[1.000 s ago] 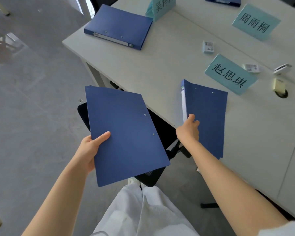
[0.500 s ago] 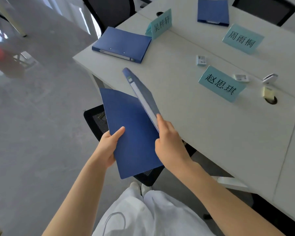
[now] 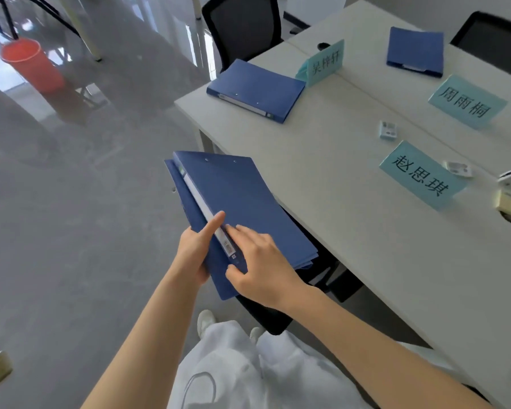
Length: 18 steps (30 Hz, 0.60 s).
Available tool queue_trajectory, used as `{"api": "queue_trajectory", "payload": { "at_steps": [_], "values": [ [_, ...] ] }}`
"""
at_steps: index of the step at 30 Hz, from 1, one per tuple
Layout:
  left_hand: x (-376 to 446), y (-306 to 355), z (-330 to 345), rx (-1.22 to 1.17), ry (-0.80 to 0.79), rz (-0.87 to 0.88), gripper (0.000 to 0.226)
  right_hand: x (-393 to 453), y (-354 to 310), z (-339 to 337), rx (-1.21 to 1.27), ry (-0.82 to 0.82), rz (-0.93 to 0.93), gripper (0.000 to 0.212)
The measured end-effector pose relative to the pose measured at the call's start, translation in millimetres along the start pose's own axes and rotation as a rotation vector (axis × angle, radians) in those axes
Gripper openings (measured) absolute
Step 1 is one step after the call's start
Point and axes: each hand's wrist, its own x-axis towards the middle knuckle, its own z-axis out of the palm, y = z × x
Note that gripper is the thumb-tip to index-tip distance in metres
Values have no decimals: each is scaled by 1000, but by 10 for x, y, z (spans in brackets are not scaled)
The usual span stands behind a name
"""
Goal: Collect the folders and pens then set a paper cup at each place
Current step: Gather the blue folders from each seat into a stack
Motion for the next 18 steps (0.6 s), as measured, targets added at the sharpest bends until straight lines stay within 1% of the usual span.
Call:
{"api": "queue_trajectory", "payload": {
  "at_steps": [2,4,5,6,10,12,14,16,18],
  "values": [
    [88,83,-167,-1,21,11,29,166,-63,-1,57,-55,-26,60],
    [173,150,-343,12,42,15,24,335,-79,-74,173,-89,18,48],
    [228,203,-460,11,41,11,25,463,-92,-111,221,-82,58,43],
    [276,255,-576,11,39,8,28,599,-79,-141,251,-43,108,40],
    [485,537,-1103,17,22,5,24,1274,16,-183,266,272,320,37],
    [608,753,-1441,29,8,-5,25,1618,-53,-130,310,315,430,39],
    [721,954,-1761,35,1,-18,27,1943,-141,-13,441,259,541,39],
    [835,1152,-2053,27,-9,-40,27,2240,-241,137,680,120,618,31],
    [959,1360,-2322,24,-37,-54,25,2487,-393,292,901,-16,679,43]
  ]
}}
